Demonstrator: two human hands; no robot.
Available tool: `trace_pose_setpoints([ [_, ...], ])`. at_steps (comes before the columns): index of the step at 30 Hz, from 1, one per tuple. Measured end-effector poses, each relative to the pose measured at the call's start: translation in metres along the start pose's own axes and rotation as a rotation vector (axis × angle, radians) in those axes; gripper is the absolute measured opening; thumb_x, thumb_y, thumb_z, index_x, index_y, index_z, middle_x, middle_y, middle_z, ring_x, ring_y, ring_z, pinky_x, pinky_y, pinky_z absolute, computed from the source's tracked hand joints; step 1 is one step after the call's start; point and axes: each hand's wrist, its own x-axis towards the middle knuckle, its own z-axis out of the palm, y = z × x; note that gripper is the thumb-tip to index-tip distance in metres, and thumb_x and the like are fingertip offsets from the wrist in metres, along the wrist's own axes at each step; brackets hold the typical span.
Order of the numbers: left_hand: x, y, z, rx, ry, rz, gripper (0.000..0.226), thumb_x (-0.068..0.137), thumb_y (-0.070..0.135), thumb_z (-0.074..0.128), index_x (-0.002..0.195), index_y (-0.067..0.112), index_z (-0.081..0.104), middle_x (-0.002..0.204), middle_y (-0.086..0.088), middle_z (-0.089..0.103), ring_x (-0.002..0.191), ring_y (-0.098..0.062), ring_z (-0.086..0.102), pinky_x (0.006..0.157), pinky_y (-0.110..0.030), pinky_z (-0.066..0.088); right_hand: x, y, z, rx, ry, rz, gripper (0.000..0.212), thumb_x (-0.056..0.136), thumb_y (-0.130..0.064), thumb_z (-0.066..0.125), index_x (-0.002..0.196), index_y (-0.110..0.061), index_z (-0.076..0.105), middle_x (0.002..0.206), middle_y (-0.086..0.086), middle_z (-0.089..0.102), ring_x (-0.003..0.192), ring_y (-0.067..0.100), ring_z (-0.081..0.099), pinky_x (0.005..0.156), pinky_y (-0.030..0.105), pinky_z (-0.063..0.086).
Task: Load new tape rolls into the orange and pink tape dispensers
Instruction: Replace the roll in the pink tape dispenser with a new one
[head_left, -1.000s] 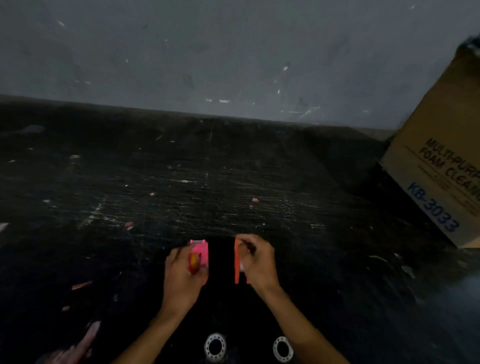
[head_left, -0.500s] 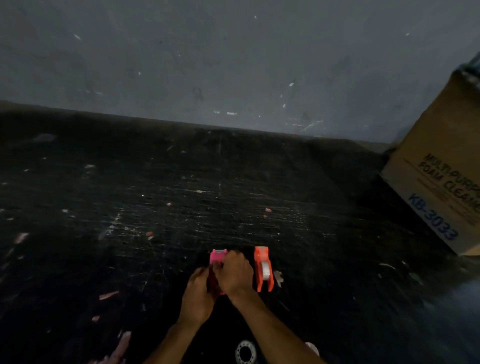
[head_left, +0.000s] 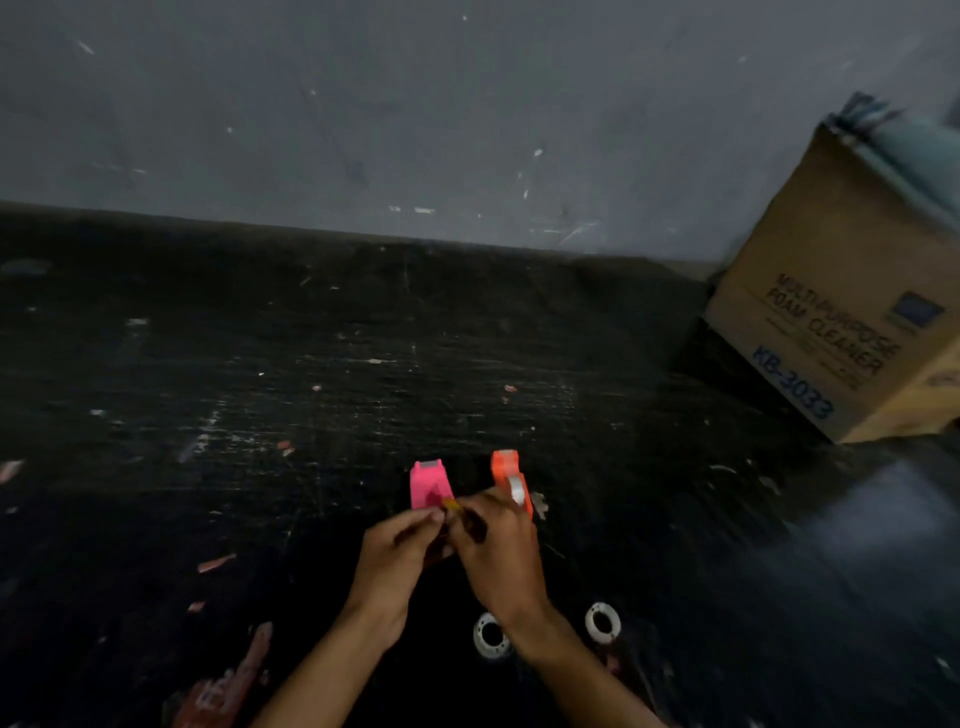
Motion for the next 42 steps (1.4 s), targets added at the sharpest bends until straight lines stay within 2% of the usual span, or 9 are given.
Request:
trace_pose_setpoints([
  [8,-0.035,-0.01,0.013,-0.045,-0.135,-0.122,0.012,0.082,-0.005,0.058,0.078,0.004,0.064,0.062,-0.003,0.075,0.058,-0.013,0.07,0.058,-0.017,0.057,-0.059,0.033,-0.03,0.097,0.234,0.067,0.008,0.087,-0.017,0.065,0.088,-0.021,0.072,0.084,-0.001,0.07,0.079,0.003,0.059,0.07,0.01,0.042],
  [12,-0.041,-0.016,0.005,-0.018,-0.12,-0.15,0.01,0.085,-0.001,0.057,0.086,0.006,0.064,0.071,-0.004,0.075,0.064,-0.014,0.07,0.067,-0.023,0.054,-0.086,0.063,-0.029,-0.134,0.043,0.158,0.012,0.09,-0.017,0.059,0.085,-0.018,0.07,0.089,0.005,0.066,0.082,0.015,0.061,0.064,0.016,0.033],
  [14,-0.043,-0.02,-0.002,0.001,-0.111,-0.162,0.011,0.086,0.001,0.056,0.09,0.006,0.064,0.082,-0.01,0.072,0.071,-0.017,0.068,0.073,-0.027,0.05,-0.097,0.072,-0.02,-0.178,-0.066,0.185,0.014,0.09,-0.016,0.056,0.087,-0.016,0.07,0.096,0.008,0.066,0.09,0.022,0.062,0.072,0.027,0.042],
  [20,-0.045,-0.028,-0.018,0.033,-0.043,-0.224,0.012,0.088,0.002,0.055,0.096,0.004,0.064,0.088,-0.015,0.07,0.08,-0.023,0.066,0.071,-0.028,0.05,-0.102,0.06,0.01,-0.128,-0.093,0.119,0.015,0.089,-0.019,0.055,0.098,-0.02,0.068,0.103,0.005,0.067,0.099,0.02,0.061,0.079,0.033,0.05],
  [25,-0.044,-0.027,-0.028,0.038,-0.022,-0.187,0.011,0.088,0.001,0.055,0.093,0.004,0.065,0.083,-0.012,0.071,0.074,-0.02,0.068,0.07,-0.027,0.05,-0.098,0.071,-0.003,-0.349,-0.012,0.001,0.012,0.084,-0.016,0.064,0.094,-0.021,0.067,0.088,0.006,0.065,0.084,0.026,0.06,0.068,0.037,0.053],
  [29,-0.045,-0.028,-0.032,0.028,-0.028,-0.186,0.011,0.087,0.001,0.055,0.092,0.005,0.065,0.086,-0.014,0.071,0.078,-0.023,0.068,0.07,-0.027,0.052,-0.103,0.075,-0.005,-0.626,-0.127,-0.051,0.017,0.061,-0.02,0.074,0.076,-0.022,0.065,0.073,-0.002,0.063,0.071,0.021,0.063,0.056,0.028,0.051],
  [34,-0.044,-0.028,-0.038,-0.033,-0.032,-0.176,0.014,0.085,-0.004,0.055,0.092,0.001,0.066,0.082,-0.013,0.074,0.072,-0.02,0.073,0.064,-0.021,0.059,-0.096,0.054,0.013,-0.583,-0.143,-0.137,0.029,0.067,-0.051,0.059,0.077,-0.024,0.065,0.078,-0.004,0.067,0.075,0.02,0.063,0.063,0.026,0.05],
  [38,-0.044,-0.026,-0.044,-0.078,-0.062,-0.165,0.018,0.084,-0.008,0.055,0.097,-0.004,0.066,0.085,-0.016,0.076,0.079,-0.022,0.073,0.068,-0.021,0.06,-0.082,0.042,0.025,-0.494,-0.279,0.0,0.05,0.076,-0.047,0.059,0.117,-0.019,0.056,0.115,0.006,0.065,0.107,0.027,0.056,0.09,0.037,0.045],
  [42,-0.045,-0.021,-0.049,-0.083,-0.088,-0.118,0.019,0.08,-0.009,0.058,0.095,-0.003,0.068,0.086,-0.015,0.077,0.084,-0.022,0.073,0.071,-0.021,0.059,-0.073,0.032,0.01,0.183,-0.13,0.198,0.051,0.081,-0.024,0.068,0.128,-0.02,0.05,0.102,-0.006,0.069,0.095,0.002,0.064,0.087,0.022,0.052],
])
